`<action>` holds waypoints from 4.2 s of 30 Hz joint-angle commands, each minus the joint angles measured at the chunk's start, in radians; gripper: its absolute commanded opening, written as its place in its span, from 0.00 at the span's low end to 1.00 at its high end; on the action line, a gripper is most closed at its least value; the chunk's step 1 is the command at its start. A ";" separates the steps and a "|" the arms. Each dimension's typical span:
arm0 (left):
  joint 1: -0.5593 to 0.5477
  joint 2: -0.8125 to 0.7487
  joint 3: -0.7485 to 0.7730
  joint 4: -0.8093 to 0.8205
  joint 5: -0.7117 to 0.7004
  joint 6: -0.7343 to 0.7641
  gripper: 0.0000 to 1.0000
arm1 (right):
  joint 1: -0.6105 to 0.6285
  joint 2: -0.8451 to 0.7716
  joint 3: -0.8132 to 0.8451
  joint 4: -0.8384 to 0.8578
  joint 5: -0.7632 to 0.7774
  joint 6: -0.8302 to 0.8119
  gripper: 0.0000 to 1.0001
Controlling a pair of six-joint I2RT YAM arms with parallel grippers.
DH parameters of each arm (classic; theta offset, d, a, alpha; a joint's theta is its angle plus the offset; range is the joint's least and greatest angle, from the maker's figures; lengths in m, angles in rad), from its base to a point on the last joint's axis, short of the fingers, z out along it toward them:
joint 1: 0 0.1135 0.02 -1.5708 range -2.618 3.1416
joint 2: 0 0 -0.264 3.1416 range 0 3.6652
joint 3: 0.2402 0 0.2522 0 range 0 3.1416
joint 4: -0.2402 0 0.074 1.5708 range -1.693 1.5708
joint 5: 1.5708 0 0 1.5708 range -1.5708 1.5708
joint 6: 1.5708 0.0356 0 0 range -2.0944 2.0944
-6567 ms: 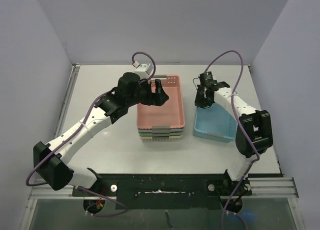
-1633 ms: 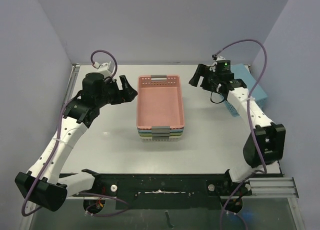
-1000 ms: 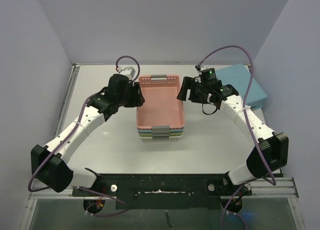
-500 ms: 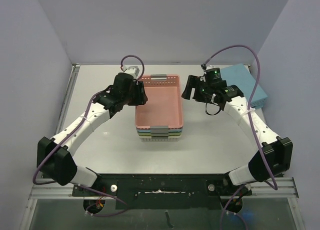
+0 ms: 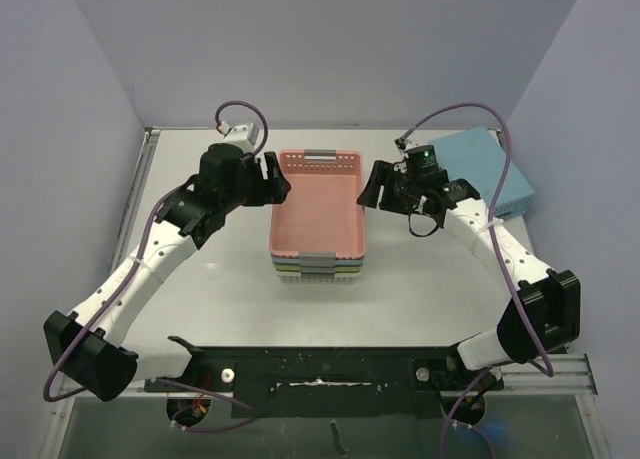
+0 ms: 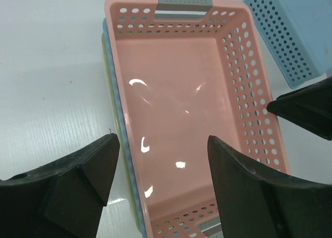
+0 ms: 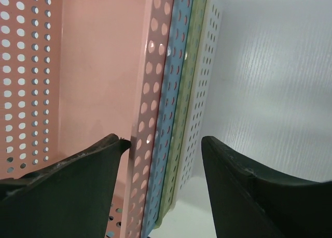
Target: Turn the large container upside down
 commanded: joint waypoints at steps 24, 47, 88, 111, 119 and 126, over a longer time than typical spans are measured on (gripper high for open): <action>0.094 0.111 0.219 -0.169 -0.073 0.086 0.00 | -0.087 -0.252 -0.133 0.180 0.175 0.098 0.83; 0.199 -0.060 0.565 -0.154 -0.082 0.078 0.00 | 0.212 0.492 0.227 0.499 -0.240 0.310 0.21; -0.190 0.446 0.313 0.085 -0.143 -0.114 0.00 | -0.387 -0.194 0.115 -0.109 0.119 -0.084 0.85; -0.006 0.116 0.371 -0.024 -0.030 -0.076 0.64 | 0.158 0.065 0.110 -0.026 0.360 0.190 0.84; 0.018 0.086 0.373 -0.054 0.021 -0.047 0.63 | 0.198 0.381 0.301 -0.006 0.265 0.247 0.86; 0.032 0.062 0.342 -0.059 0.050 -0.005 0.63 | 0.208 0.518 0.368 0.022 0.288 0.262 0.75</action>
